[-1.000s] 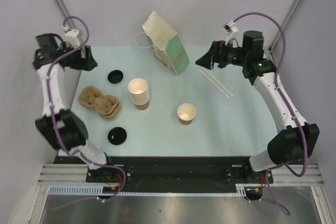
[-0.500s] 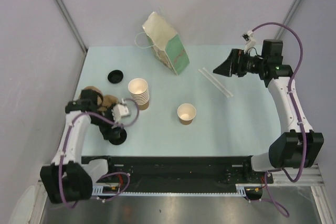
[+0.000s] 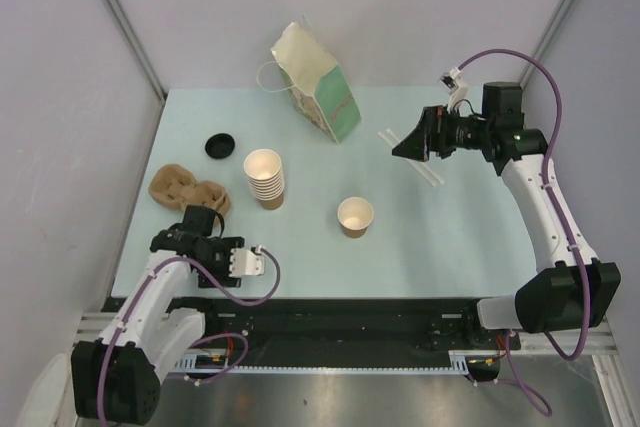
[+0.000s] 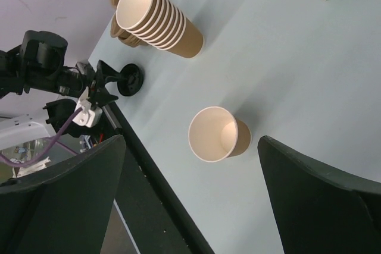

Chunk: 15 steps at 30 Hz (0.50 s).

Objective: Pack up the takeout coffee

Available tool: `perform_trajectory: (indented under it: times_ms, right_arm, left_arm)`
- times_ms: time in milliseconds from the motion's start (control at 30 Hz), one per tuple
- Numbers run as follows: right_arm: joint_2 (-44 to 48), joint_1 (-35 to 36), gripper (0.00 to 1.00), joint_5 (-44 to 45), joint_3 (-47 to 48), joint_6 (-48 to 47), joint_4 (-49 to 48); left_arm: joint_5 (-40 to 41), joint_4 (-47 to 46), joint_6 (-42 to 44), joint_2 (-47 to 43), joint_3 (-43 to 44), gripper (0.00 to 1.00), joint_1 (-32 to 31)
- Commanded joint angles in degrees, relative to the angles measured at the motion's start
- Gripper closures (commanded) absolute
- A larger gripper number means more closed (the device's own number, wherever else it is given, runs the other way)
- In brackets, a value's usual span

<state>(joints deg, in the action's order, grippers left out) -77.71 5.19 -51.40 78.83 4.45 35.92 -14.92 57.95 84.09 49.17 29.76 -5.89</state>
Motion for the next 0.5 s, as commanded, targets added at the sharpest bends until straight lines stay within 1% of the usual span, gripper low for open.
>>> perform_trajectory:
  times_ms: [0, 100, 133, 200, 233, 300, 333, 400, 433, 467]
  right_arm:
    - [0.5, 0.4, 0.0, 0.2, 0.0, -0.2, -0.7]
    - [0.5, 0.3, 0.0, 0.2, 0.0, -0.5, -0.5]
    - [0.5, 0.3, 0.0, 0.3, 0.0, -0.7, -0.4]
    - [0.6, -0.2, 0.0, 0.2, 0.0, -1.3, 0.0]
    - [0.6, -0.4, 0.0, 0.2, 0.0, -1.8, 0.3]
    - [0.5, -1.4, 0.0, -0.6, 0.1, -3.6, 1.2]
    - [0.3, -1.8, 0.0, -0.7, 0.2, -3.8, 1.5]
    - [0.5, -3.2, 0.0, -1.5, 0.4, -3.9, 2.0]
    - [0.9, -3.6, 0.0, -1.7, 0.5, -4.0, 2.2]
    - [1.5, -3.9, 0.01, -1.8, 0.6, -4.1, 2.3]
  left_arm:
    - [2.6, -7.9, 2.7, 2.8, -2.1, 0.32, -1.2]
    - [3.1, -9.3, 3.2, 4.4, -2.5, 0.42, -1.5]
    - [2.9, -9.3, 3.4, 4.6, -2.5, 0.49, -1.6]
    - [2.2, -7.9, 3.8, 4.0, -2.6, 0.57, -2.1]
    - [2.0, -7.1, 4.5, 2.7, -2.6, 0.63, -3.0]
    - [1.6, -4.5, 5.6, 0.7, -2.9, 0.69, -3.9]
    - [1.6, -3.7, 6.7, -1.4, -3.0, 0.77, -5.1]
    - [1.0, -1.7, 7.3, -3.9, -2.9, 0.86, -6.6]
    - [-0.2, -0.9, 7.1, -6.1, -2.5, 0.94, -8.5]
    - [-1.0, 0.6, 6.5, -7.0, -0.9, 0.97, -9.7]
